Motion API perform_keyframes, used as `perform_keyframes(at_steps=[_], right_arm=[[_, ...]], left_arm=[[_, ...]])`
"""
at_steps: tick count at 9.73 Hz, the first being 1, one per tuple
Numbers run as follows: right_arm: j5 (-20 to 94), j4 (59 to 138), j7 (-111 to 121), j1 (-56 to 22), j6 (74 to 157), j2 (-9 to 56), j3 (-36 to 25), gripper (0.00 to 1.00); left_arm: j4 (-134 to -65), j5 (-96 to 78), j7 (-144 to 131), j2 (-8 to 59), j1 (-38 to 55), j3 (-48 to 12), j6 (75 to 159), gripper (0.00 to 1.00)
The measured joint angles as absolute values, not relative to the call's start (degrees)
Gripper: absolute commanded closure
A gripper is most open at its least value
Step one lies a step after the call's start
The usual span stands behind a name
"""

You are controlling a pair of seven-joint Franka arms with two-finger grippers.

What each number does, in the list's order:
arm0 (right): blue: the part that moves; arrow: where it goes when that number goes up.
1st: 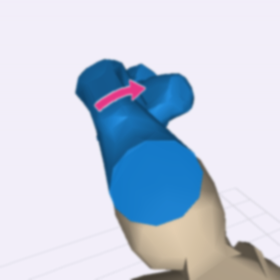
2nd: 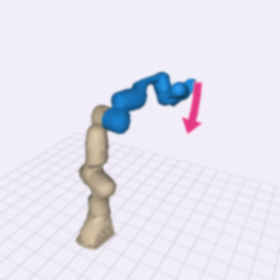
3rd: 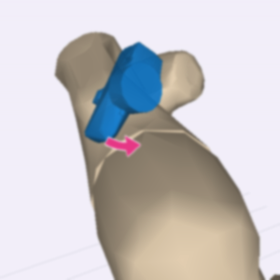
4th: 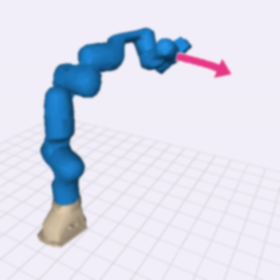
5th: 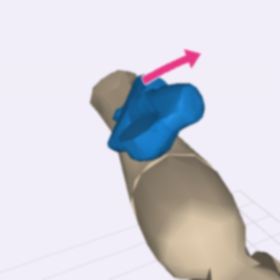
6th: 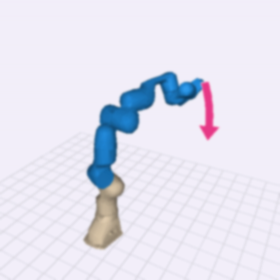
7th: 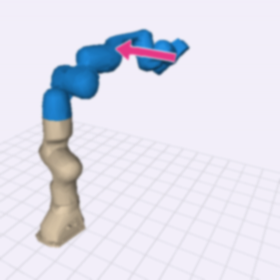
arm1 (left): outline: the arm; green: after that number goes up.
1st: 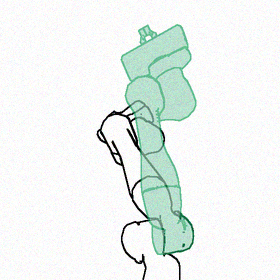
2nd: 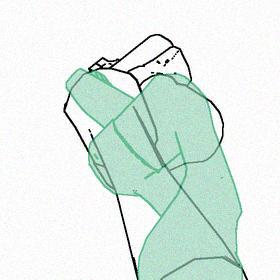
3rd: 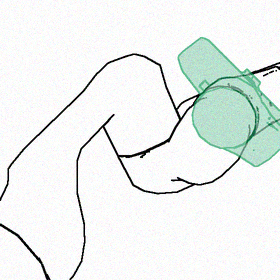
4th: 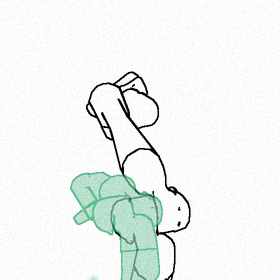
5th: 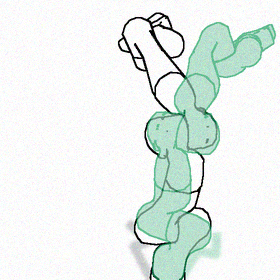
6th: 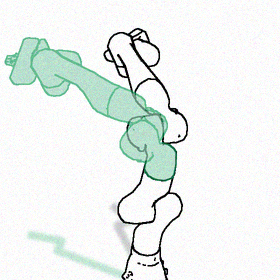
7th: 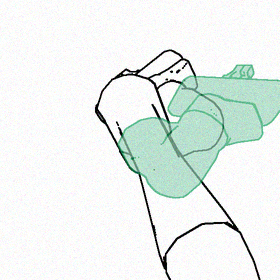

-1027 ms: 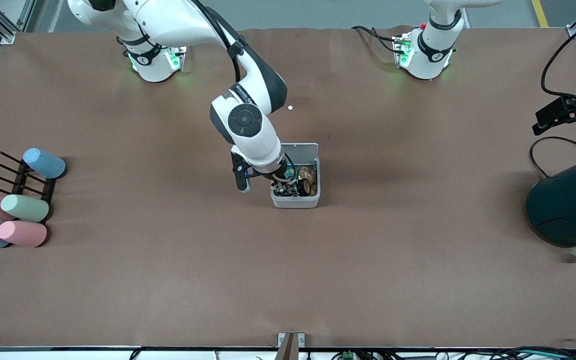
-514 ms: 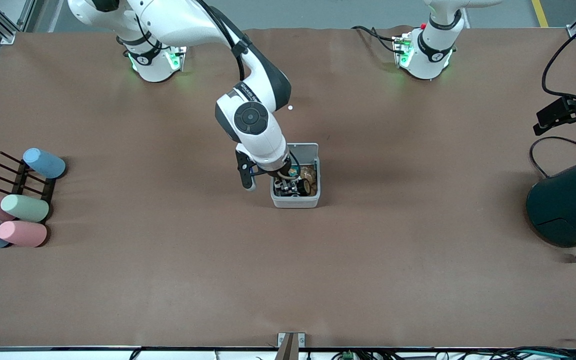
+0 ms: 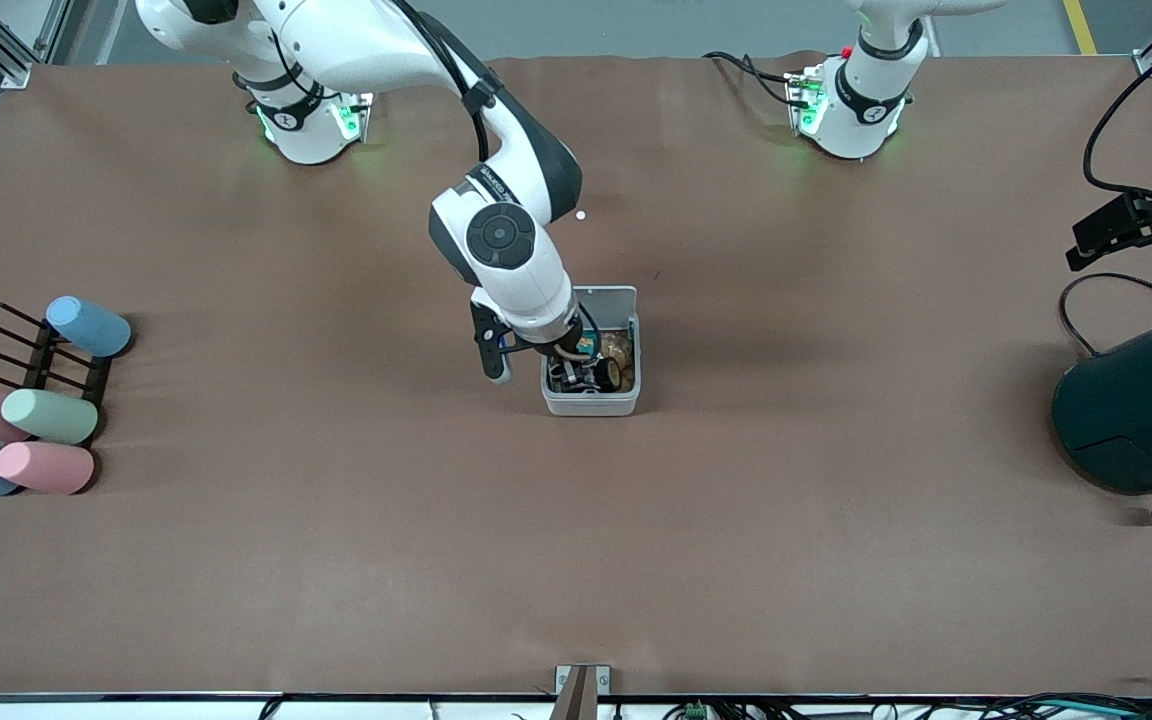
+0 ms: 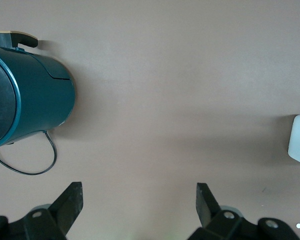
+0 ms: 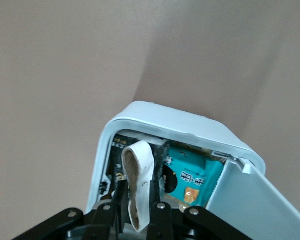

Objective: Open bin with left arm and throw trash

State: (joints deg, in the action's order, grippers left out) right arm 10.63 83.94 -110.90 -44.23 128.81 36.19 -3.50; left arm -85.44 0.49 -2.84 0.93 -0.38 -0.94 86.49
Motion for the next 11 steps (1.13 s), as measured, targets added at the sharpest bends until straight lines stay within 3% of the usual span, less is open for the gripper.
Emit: perform_keyframes(at_steps=[7, 11], right_arm=[[10.6, 80.8, -111.1, -42.1, 127.6, 35.2, -4.2, 0.74], [10.6, 79.7, -97.1, -28.9, 107.3, 25.2, -4.5, 0.76]], left_arm=[[-85.4, 0.5, -2.8, 0.9, -0.4, -1.0, 86.5, 0.0], [-85.4, 0.5, -2.8, 0.9, -0.3, -1.1, 86.5, 0.0]])
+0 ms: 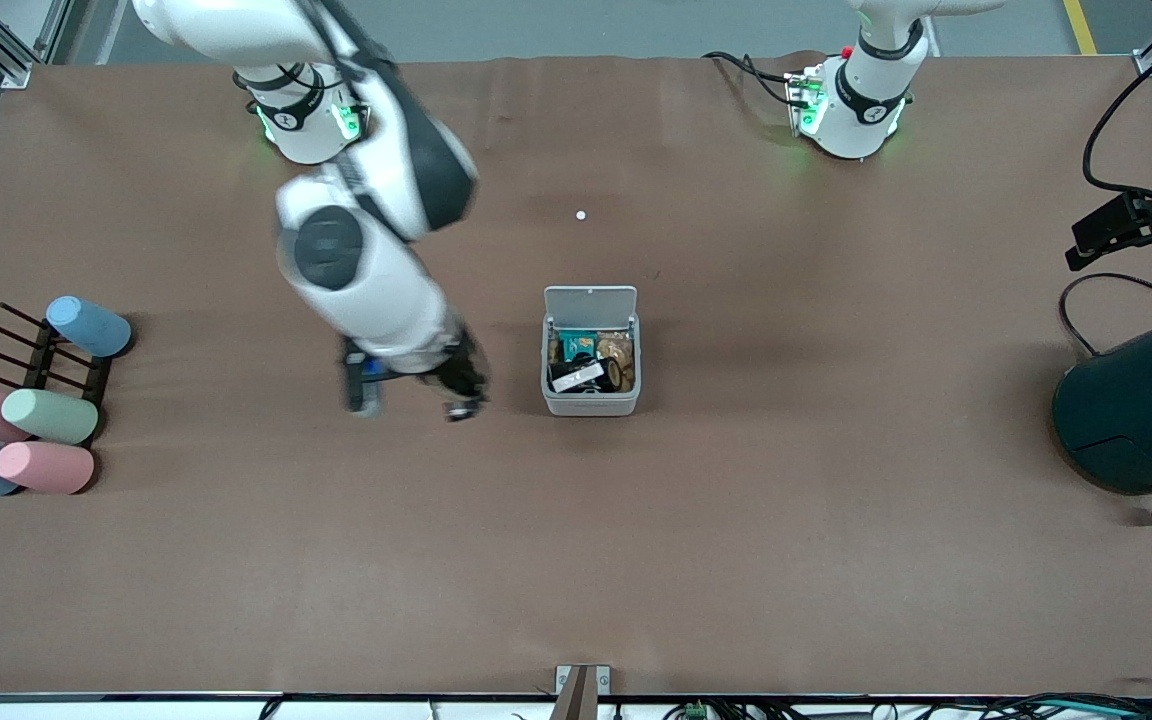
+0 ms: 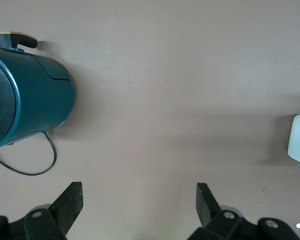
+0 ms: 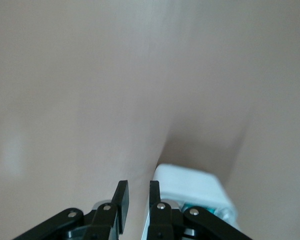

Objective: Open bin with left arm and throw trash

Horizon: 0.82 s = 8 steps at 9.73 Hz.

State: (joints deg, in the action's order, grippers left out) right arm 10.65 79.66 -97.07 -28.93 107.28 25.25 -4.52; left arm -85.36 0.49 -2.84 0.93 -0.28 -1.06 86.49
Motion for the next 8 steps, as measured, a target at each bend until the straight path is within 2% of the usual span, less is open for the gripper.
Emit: perform_keyframes(at_steps=[2, 5, 6, 7, 8], right_arm=[[10.7, 79.7, -82.9, -21.5, 96.2, 19.7, -4.6, 0.73], [10.6, 79.8, -60.0, -11.0, 83.9, 13.3, -4.8, 0.68], [10.5, 79.8, -51.8, -7.5, 81.1, 11.1, -4.9, 0.51], [9.4, 80.2, -42.4, -4.3, 78.5, 8.9, -4.9, 0.45], [6.4, 81.0, -32.4, -2.4, 76.5, 7.0, -4.9, 0.34]], left_arm=[[-85.3, 0.5, -2.9, 0.9, -0.2, -1.2, 86.5, 0.0], [-85.2, 0.5, -3.0, 1.0, 0.0, -1.3, 86.5, 0.0], [-85.2, 0.5, -3.0, 1.0, 0.0, -1.3, 86.5, 0.0], [-85.2, 0.5, -3.0, 1.0, 0.0, -1.3, 86.5, 0.0], [-85.1, 0.5, -3.0, 1.0, 0.0, -1.3, 86.5, 0.0]])
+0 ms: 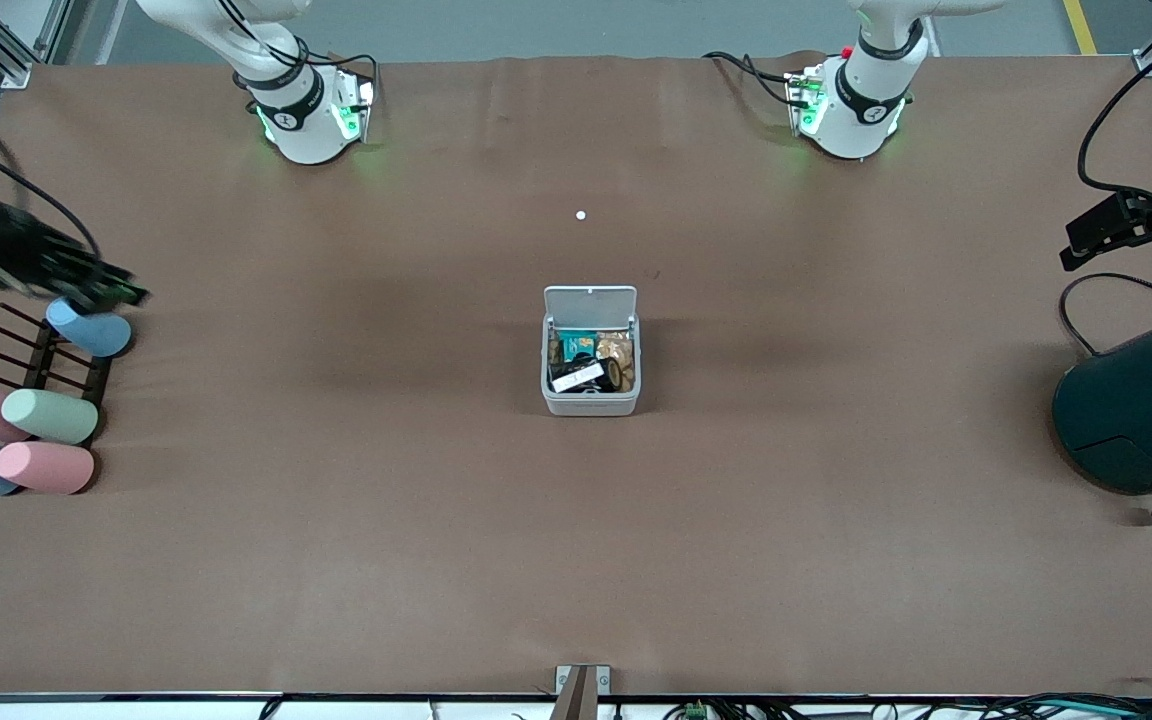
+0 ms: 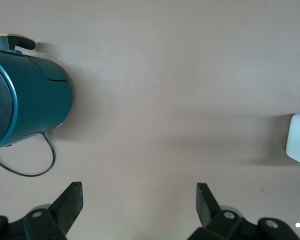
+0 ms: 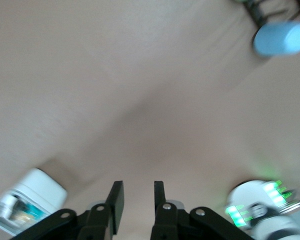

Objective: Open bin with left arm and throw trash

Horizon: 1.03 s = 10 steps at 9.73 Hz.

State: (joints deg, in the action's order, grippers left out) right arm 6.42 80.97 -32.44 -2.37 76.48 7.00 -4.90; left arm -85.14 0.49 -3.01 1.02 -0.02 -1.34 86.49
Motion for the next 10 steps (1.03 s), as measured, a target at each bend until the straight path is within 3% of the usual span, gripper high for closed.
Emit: perform_keyframes(at_steps=[2, 3, 4, 10], right_arm=[[2.7, 83.1, -14.8, -1.8, 74.6, 4.7, -4.9, 0.26], [2.3, 83.3, -11.2, -1.8, 74.6, 4.6, -4.9, 0.1], [2.3, 83.3, -9.7, -1.8, 74.9, 4.6, -4.9, 0.0], [1.4, 82.6, 0.5, -1.7, 78.4, 4.9, -4.5, 0.0]], left_arm=[[-85.1, 0.5, -3.0, 1.0, 0.0, -1.3, 86.5, 0.0], [-85.1, 0.5, -3.0, 1.0, 0.0, -1.3, 86.5, 0.0], [-85.1, 0.5, -3.0, 1.0, 0.0, -1.3, 86.5, 0.0], [-84.9, 0.5, -3.0, 1.0, 0.0, -1.4, 86.5, 0.0]])
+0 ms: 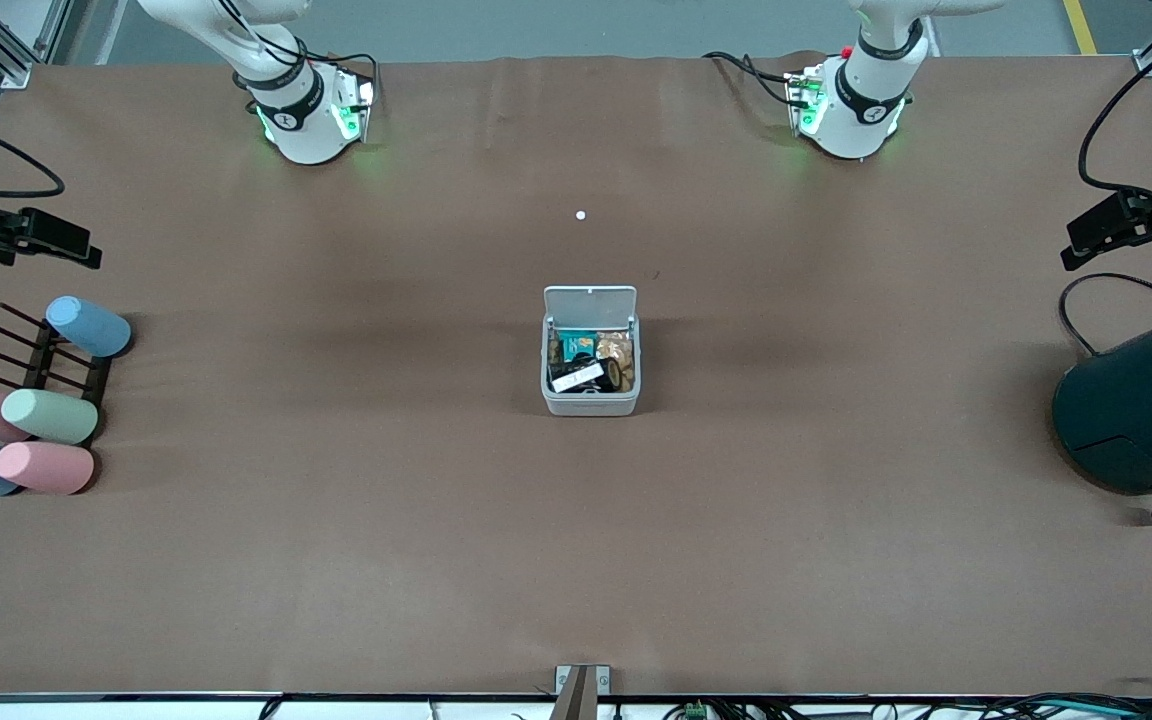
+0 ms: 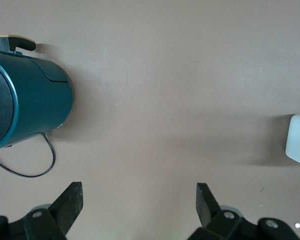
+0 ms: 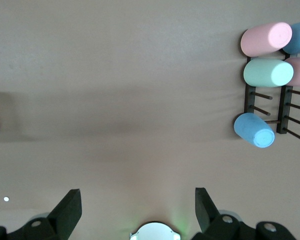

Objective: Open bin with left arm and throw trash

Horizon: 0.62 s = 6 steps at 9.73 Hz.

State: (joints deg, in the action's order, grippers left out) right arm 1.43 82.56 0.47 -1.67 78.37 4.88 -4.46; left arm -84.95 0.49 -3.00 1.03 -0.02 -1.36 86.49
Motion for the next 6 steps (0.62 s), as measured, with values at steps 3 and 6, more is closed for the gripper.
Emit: perform_keyframes(at_steps=[3, 6], right_arm=[[1.4, 87.5, 1.7, -1.6, 80.7, 1.8, -4.3, 0.0], [1.4, 87.2, 1.7, -2.1, 81.9, 0.8, -3.9, 0.0]], left_arm=[[-84.9, 0.5, -3.0, 1.0, 0.1, -1.4, 86.5, 0.0], [-84.9, 0.5, -3.0, 1.0, 0.1, -1.4, 86.5, 0.0]])
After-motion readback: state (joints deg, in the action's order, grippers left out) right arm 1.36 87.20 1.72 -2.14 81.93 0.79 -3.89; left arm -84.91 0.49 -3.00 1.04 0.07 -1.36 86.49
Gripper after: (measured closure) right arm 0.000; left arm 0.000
